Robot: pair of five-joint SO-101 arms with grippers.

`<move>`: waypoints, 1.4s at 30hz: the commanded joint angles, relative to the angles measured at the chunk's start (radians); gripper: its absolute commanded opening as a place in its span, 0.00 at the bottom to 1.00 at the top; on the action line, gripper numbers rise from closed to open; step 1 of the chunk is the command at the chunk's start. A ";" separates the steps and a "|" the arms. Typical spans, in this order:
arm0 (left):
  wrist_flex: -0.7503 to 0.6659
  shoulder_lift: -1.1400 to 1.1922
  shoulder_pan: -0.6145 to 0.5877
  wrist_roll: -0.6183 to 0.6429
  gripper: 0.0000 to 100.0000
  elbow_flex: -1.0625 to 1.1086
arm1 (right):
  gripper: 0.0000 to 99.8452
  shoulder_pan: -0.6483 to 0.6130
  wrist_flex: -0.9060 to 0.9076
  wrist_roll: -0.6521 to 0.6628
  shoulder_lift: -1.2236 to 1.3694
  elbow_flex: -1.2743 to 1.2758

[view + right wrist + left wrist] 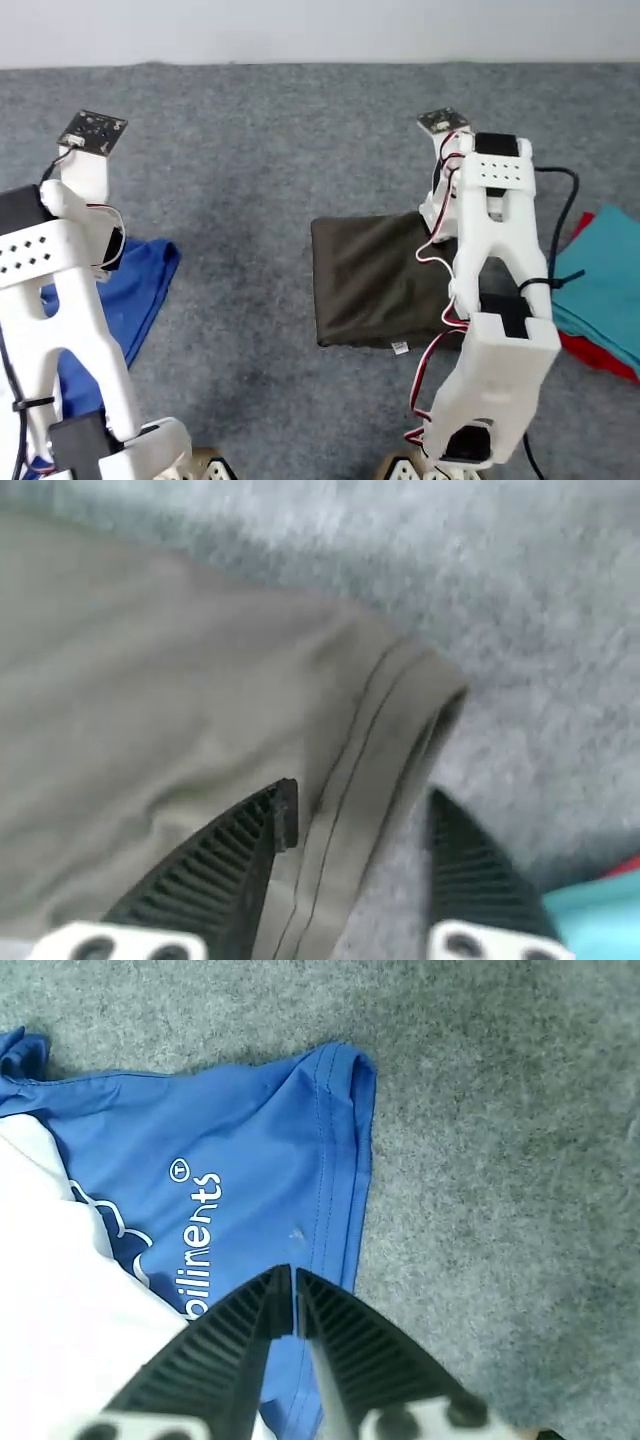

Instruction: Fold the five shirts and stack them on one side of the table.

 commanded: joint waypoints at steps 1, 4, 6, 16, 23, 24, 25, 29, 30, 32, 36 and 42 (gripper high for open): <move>-0.018 -0.040 -0.008 -0.008 0.02 -0.005 | 0.19 0.007 0.111 0.005 -0.070 -0.091; -0.018 -0.040 -0.008 -0.008 0.02 -0.005 | 0.14 0.005 0.200 0.003 -0.111 -0.120; -0.018 -0.040 -0.008 -0.006 0.02 -0.005 | 0.12 0.005 0.242 0.003 -0.127 -0.120; -0.018 -0.041 -0.006 -0.008 0.02 -0.005 | 0.10 0.045 0.245 0.003 -0.205 0.114; -0.018 -0.046 -0.006 -0.008 0.02 -0.005 | 0.10 0.128 0.220 0.008 -0.214 0.242; -0.018 -0.046 -0.006 -0.008 0.02 -0.005 | 0.10 0.137 0.219 0.008 -0.214 0.250; -0.018 -0.046 -0.008 -0.008 0.02 -0.005 | 0.10 0.142 0.217 0.008 -0.214 0.258; -0.017 -0.046 -0.008 -0.008 0.02 -0.005 | 0.10 0.139 0.217 0.003 -0.214 0.299; -0.017 -0.046 -0.008 -0.008 0.02 -0.005 | 0.10 0.140 0.214 0.003 -0.214 0.307; -0.015 -0.046 -0.008 -0.008 0.02 -0.005 | 0.10 0.150 0.188 0.003 -0.213 0.327; -0.014 -0.046 -0.008 -0.008 0.02 -0.005 | 0.10 0.154 0.110 0.003 -0.205 0.394; -0.012 -0.046 -0.008 -0.008 0.02 -0.005 | 0.10 0.153 0.058 0.008 -0.205 0.465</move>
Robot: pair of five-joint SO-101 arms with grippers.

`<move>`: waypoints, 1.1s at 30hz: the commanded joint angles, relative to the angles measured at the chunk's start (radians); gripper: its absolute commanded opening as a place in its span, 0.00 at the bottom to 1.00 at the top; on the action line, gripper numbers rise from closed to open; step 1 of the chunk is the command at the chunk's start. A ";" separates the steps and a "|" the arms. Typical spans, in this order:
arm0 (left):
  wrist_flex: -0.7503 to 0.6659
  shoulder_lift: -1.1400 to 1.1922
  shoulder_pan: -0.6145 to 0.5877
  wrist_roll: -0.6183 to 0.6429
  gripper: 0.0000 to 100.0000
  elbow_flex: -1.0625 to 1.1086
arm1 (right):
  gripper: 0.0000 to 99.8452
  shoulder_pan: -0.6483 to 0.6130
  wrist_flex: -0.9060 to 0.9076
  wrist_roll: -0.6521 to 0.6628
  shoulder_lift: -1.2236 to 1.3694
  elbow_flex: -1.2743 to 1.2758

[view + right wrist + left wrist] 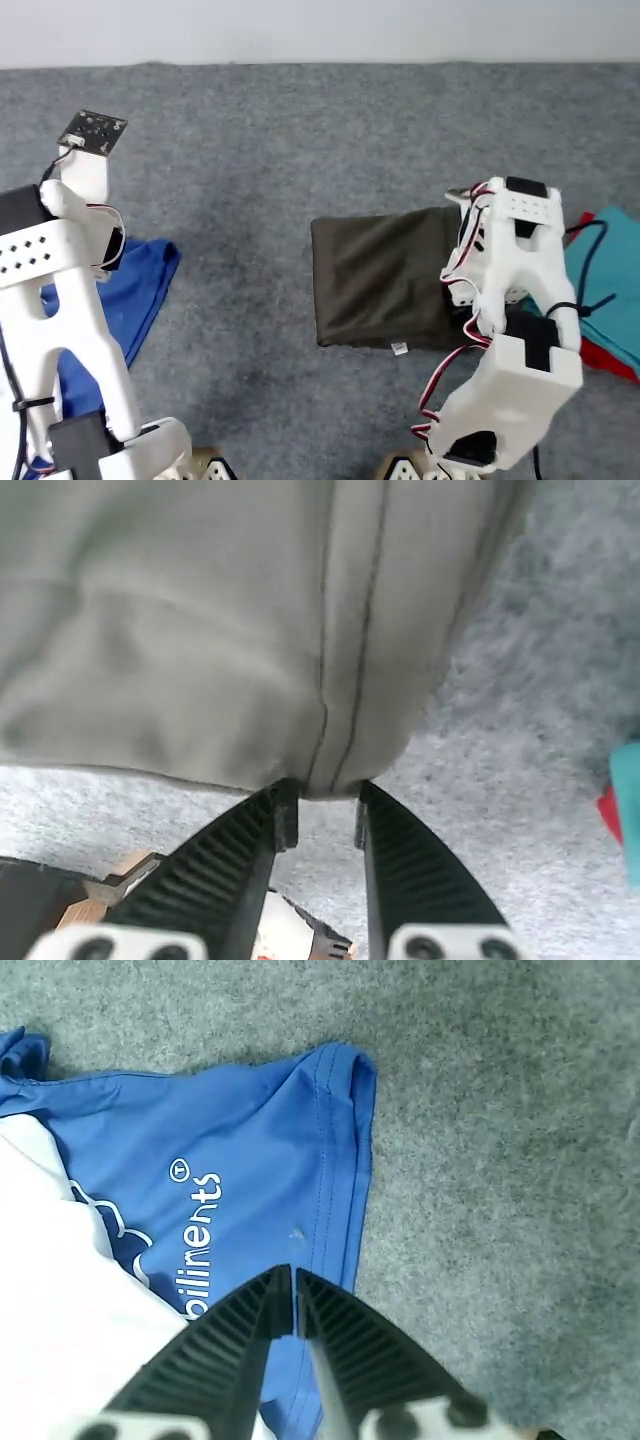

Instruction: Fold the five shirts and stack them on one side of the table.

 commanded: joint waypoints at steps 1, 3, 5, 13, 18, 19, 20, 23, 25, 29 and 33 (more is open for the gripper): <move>-0.012 -0.046 -0.006 -0.008 0.02 -0.005 | 0.09 0.015 -0.016 0.008 -0.058 0.008; -0.012 -0.046 -0.006 -0.008 0.02 -0.005 | 0.05 0.019 -0.008 0.008 -0.067 0.005; -0.012 -0.046 -0.006 -0.008 0.02 -0.005 | 0.00 0.024 -0.001 0.008 -0.070 0.002; -0.011 -0.048 -0.008 -0.008 0.02 -0.005 | 0.01 0.054 0.071 0.064 -0.163 0.018; -0.011 -0.048 -0.008 -0.008 0.02 -0.005 | 0.01 0.151 0.071 0.130 -0.148 0.020; -0.011 -0.048 -0.008 -0.008 0.02 -0.005 | 0.01 0.168 0.070 0.144 -0.133 0.020; -0.011 -0.048 -0.008 -0.008 0.02 -0.005 | 0.01 0.185 0.070 0.153 -0.120 0.020; -0.011 -0.048 -0.006 -0.008 0.02 -0.005 | 0.01 0.234 0.076 0.178 -0.099 0.020; -0.011 -0.048 -0.006 -0.006 0.02 -0.005 | 0.01 0.259 0.085 0.195 -0.097 0.020; -0.011 -0.048 -0.005 -0.006 0.02 -0.005 | 0.02 0.255 0.105 0.210 -0.101 0.012; -0.011 -0.048 -0.005 -0.006 0.02 -0.005 | 0.10 0.191 0.148 0.207 -0.102 0.012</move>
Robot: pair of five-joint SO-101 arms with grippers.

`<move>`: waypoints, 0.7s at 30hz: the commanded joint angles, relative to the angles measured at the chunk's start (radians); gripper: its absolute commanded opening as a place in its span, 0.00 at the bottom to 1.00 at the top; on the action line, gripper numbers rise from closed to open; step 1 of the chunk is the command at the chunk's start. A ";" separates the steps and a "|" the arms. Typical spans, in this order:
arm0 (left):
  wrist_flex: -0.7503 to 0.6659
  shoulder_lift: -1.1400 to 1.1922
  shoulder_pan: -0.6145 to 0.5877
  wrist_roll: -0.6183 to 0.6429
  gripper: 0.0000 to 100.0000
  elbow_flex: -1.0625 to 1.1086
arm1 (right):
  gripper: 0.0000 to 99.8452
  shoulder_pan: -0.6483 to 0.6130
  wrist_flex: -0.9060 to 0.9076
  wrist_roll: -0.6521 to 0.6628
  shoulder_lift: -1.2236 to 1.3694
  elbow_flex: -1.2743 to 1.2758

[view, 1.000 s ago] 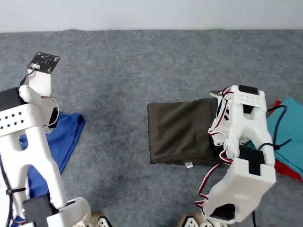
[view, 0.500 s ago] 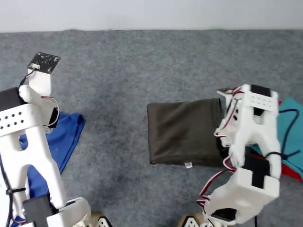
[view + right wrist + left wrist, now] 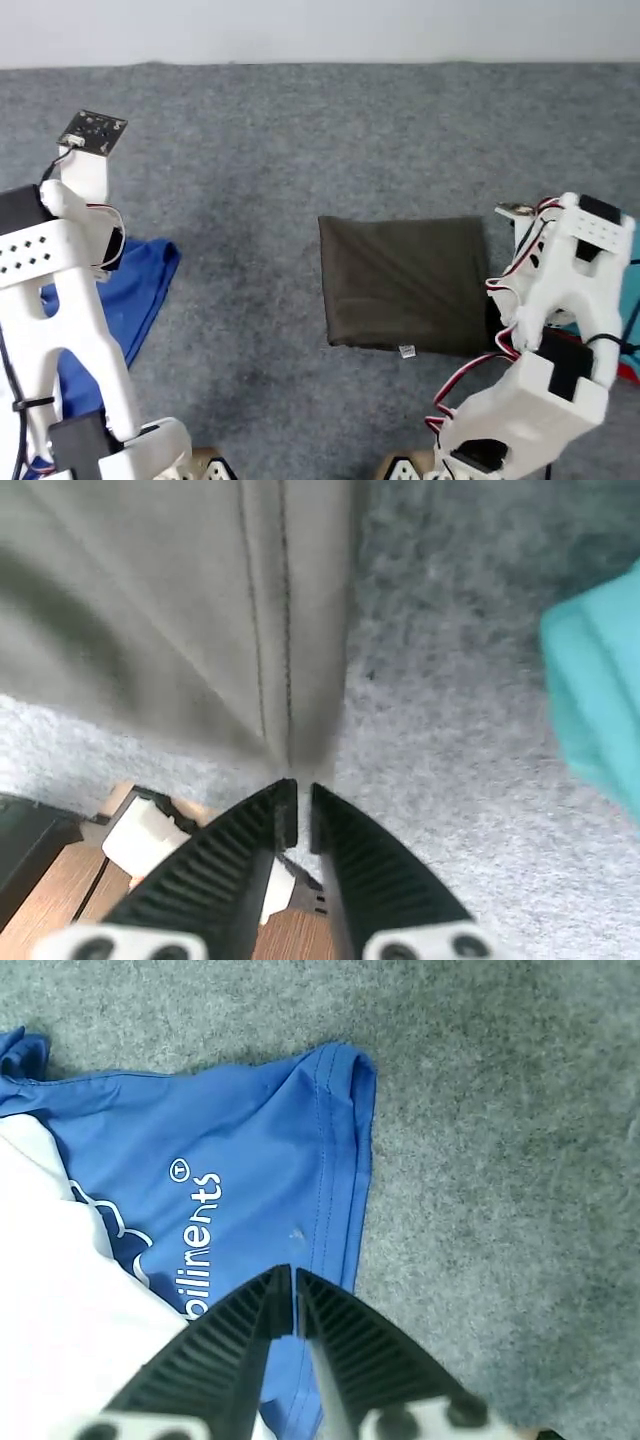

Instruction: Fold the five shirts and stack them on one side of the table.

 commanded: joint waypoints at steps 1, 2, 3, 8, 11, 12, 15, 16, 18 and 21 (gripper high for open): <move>-0.011 -0.048 -0.006 -0.006 0.02 -0.005 | 0.13 -0.062 0.048 0.005 -0.015 -0.014; -0.011 -0.048 -0.008 -0.006 0.02 -0.005 | 0.14 -0.084 0.050 0.003 -0.028 -0.014; -0.011 -0.048 -0.008 -0.008 0.02 -0.005 | 0.15 -0.105 0.050 -0.003 -0.048 -0.014; -0.011 -0.048 -0.009 -0.008 0.02 -0.005 | 0.13 -0.236 0.035 -0.087 -0.156 -0.072; -0.011 -0.048 -0.009 -0.008 0.02 -0.005 | 0.09 -0.280 -0.019 -0.158 -0.176 -0.127; -0.011 -0.048 -0.009 -0.008 0.02 -0.005 | 0.08 -0.286 -0.041 -0.178 -0.171 -0.141; -0.011 -0.048 -0.009 -0.008 0.02 -0.005 | 0.05 -0.288 -0.097 -0.227 -0.136 -0.157; -0.011 -0.048 -0.009 -0.008 0.02 -0.005 | 0.05 -0.288 -0.107 -0.235 -0.119 -0.158; -0.011 -0.048 -0.009 -0.008 0.02 -0.005 | 0.07 -0.292 -0.114 -0.242 -0.087 -0.160; -0.011 -0.048 -0.009 -0.008 0.02 -0.005 | 0.17 -0.312 -0.134 -0.245 -0.030 -0.157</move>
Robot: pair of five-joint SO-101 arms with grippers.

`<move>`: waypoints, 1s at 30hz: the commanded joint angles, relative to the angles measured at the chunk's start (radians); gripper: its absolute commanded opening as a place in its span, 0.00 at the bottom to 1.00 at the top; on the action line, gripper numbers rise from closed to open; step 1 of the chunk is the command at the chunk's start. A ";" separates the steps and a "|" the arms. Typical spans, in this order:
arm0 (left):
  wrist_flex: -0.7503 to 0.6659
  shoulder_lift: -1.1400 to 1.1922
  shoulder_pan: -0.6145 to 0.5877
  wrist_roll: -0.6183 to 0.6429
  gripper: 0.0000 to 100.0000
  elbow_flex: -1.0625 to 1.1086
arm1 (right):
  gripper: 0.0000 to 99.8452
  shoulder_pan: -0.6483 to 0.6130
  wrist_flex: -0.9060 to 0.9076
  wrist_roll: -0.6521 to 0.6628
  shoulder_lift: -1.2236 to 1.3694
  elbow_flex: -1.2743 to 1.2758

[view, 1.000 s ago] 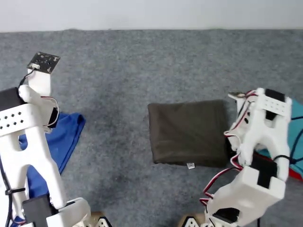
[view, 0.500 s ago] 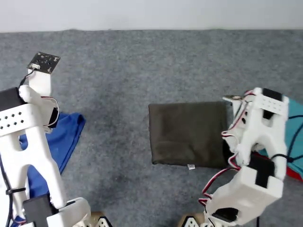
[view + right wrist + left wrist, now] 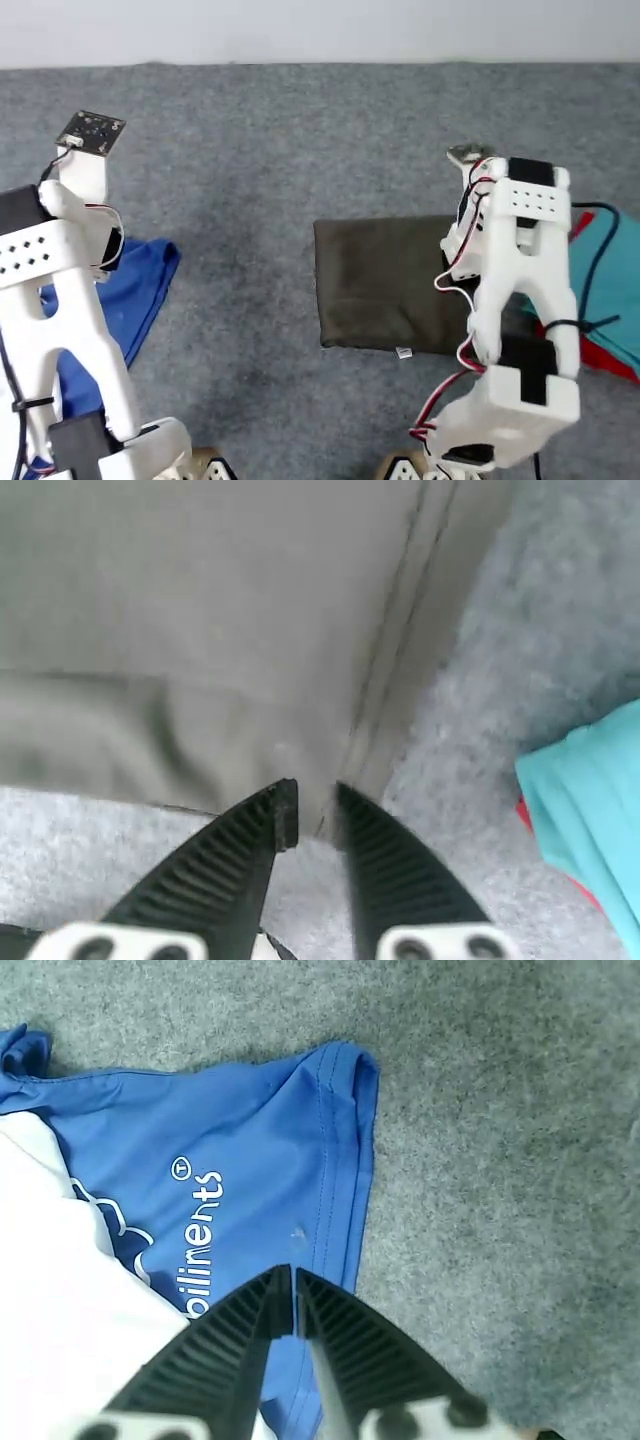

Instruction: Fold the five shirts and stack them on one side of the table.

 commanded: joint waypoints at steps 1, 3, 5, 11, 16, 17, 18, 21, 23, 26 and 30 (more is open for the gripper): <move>-0.011 -0.048 -0.003 -0.008 0.02 -0.005 | 0.21 -0.027 -0.031 -0.029 0.042 -0.037; -0.011 -0.048 -0.003 -0.008 0.02 -0.005 | 0.27 -0.039 -0.062 -0.063 0.073 -0.037; -0.011 -0.048 -0.003 -0.008 0.02 -0.005 | 0.27 -0.056 -0.093 -0.077 0.094 -0.038; -0.011 -0.048 -0.003 -0.008 0.02 -0.005 | 0.27 -0.079 -0.170 -0.141 0.130 -0.032; -0.011 -0.048 -0.003 -0.008 0.02 -0.005 | 0.26 -0.104 -0.222 -0.172 0.240 -0.038; -0.011 -0.048 -0.003 -0.008 0.02 -0.005 | 0.26 -0.111 -0.225 -0.173 0.268 -0.038; -0.011 -0.048 -0.003 -0.008 0.02 -0.005 | 0.26 -0.119 -0.226 -0.173 0.292 -0.038; -0.011 -0.048 -0.003 -0.008 0.02 -0.005 | 0.24 -0.136 -0.222 -0.173 0.360 -0.038; -0.011 -0.048 -0.003 -0.008 0.02 -0.005 | 0.14 -0.143 -0.220 -0.167 0.389 -0.038; -0.011 -0.041 -0.003 -0.008 0.02 -0.005 | 0.01 -0.145 -0.214 -0.169 0.401 -0.049; -0.011 -0.041 -0.003 -0.008 0.02 -0.005 | 0.01 -0.142 -0.196 -0.123 0.398 -0.055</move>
